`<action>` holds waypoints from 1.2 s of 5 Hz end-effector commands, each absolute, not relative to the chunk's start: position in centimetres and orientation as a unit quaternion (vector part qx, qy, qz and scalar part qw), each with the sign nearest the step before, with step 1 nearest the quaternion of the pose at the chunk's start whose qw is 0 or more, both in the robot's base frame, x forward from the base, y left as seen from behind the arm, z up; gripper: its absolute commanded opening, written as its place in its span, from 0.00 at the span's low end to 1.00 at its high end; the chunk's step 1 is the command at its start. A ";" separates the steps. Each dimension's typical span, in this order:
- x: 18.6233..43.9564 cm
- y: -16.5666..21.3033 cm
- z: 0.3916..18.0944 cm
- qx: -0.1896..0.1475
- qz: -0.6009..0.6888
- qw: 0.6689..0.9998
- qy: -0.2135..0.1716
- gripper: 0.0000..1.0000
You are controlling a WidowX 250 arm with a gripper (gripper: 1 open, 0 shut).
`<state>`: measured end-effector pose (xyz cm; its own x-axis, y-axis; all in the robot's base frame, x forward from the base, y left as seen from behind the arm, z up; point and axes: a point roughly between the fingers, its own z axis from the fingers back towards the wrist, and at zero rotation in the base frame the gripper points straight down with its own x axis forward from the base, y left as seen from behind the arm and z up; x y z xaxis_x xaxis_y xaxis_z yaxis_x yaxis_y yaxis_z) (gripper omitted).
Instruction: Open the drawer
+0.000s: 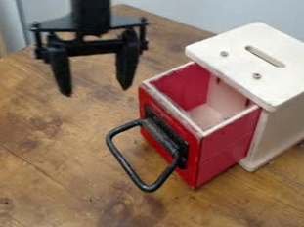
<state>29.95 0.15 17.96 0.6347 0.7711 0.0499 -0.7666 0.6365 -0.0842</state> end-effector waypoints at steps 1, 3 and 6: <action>28.6 -1.5 18.7 -0.016 0.388 0.916 -0.101 1.00; 30.2 -2.2 18.3 0.030 0.340 0.937 -0.074 1.00; 30.3 -0.8 18.1 0.003 0.357 0.931 -0.074 1.00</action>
<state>30.44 -0.90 16.12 0.7452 0.6607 0.0901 -0.6632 0.7485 -0.0037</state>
